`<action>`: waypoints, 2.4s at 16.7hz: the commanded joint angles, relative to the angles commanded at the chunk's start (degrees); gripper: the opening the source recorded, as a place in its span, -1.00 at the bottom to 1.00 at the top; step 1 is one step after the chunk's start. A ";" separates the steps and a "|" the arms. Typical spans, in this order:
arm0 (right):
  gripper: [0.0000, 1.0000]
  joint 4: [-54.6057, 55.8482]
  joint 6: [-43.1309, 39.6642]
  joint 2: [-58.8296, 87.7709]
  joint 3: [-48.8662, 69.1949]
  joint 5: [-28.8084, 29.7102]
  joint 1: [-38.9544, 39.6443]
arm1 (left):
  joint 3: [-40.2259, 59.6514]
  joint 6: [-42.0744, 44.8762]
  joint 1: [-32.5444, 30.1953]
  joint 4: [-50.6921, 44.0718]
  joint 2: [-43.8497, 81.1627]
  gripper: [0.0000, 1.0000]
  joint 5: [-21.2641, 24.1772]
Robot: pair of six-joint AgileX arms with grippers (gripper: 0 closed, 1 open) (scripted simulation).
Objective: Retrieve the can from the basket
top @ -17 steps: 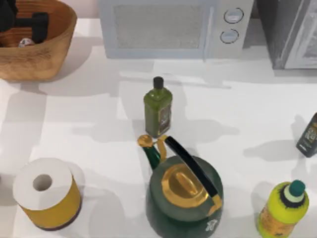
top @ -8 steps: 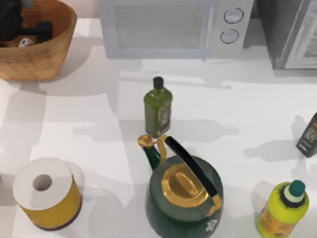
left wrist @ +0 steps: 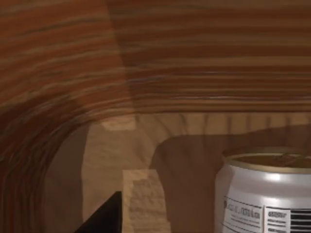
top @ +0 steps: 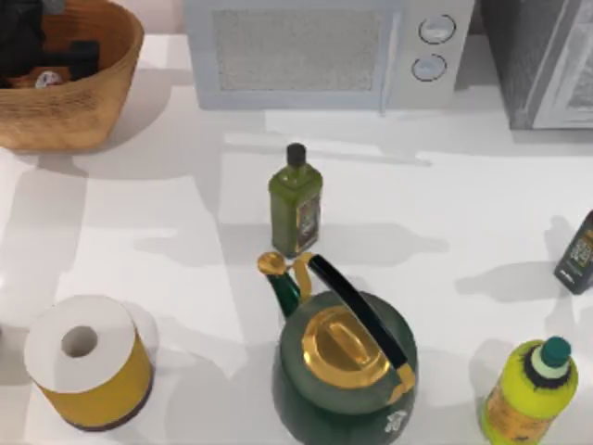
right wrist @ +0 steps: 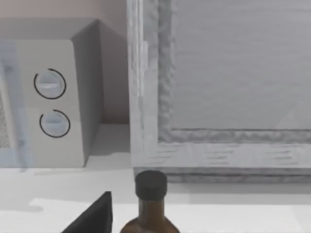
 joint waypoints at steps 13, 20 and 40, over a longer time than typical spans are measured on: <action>1.00 0.00 0.00 0.00 0.00 0.00 0.00 | 0.00 0.00 0.00 0.00 0.00 -1.00 0.00; 1.00 0.00 0.00 0.00 0.00 0.00 0.00 | 0.72 0.26 0.10 -0.07 -1.58 -1.00 -0.24; 1.00 0.00 0.00 0.00 0.00 0.00 0.00 | -70.23 -1.40 -1.39 29.49 -80.51 -1.00 -2.91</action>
